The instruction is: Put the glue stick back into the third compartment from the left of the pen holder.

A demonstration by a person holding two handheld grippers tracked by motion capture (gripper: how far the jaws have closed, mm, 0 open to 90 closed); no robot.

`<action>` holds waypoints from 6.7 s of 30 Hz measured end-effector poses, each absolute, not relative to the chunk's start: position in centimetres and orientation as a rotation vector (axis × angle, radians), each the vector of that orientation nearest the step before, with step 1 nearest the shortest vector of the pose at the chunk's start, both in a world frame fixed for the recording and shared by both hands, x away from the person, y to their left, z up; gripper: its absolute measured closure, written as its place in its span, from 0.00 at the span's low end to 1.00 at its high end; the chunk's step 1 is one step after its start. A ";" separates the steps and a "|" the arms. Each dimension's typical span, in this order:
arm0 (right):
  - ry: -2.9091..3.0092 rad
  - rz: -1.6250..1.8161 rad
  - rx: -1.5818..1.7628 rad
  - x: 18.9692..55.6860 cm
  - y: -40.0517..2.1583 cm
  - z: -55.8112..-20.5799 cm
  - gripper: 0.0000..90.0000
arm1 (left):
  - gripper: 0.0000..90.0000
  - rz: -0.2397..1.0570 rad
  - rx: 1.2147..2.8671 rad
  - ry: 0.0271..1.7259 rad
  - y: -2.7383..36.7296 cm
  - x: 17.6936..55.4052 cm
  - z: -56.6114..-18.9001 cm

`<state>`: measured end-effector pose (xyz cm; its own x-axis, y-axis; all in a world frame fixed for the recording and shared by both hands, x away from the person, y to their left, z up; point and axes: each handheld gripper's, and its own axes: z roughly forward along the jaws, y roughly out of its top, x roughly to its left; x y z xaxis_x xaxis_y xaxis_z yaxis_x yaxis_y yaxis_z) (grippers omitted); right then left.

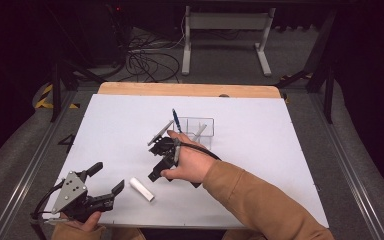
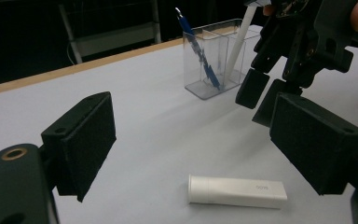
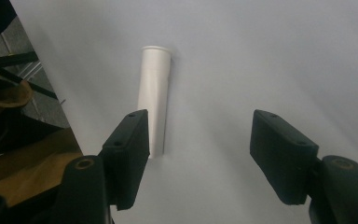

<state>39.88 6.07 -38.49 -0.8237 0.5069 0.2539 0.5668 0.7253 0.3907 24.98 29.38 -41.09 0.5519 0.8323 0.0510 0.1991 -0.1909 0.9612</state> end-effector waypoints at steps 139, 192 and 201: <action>-2.749 -1.044 -1.028 38.1 4.1 -36.9 0.75 | 0.17 0.712 1.704 0.866 29.2 25.4 -41.2; -2.580 -1.606 -1.315 40.3 -7.2 -30.8 0.75 | 0.17 0.707 1.702 0.869 29.1 25.6 -41.2; -2.567 -1.620 -1.405 41.2 -9.1 -30.6 0.75 | 0.17 0.707 1.702 0.870 29.0 25.6 -41.2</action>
<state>41.15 -9.10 -30.57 -0.6304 0.7358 0.2475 0.5402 0.1868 0.8205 25.59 29.02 -41.17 0.5613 0.8267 0.0390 0.2073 -0.1861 0.9604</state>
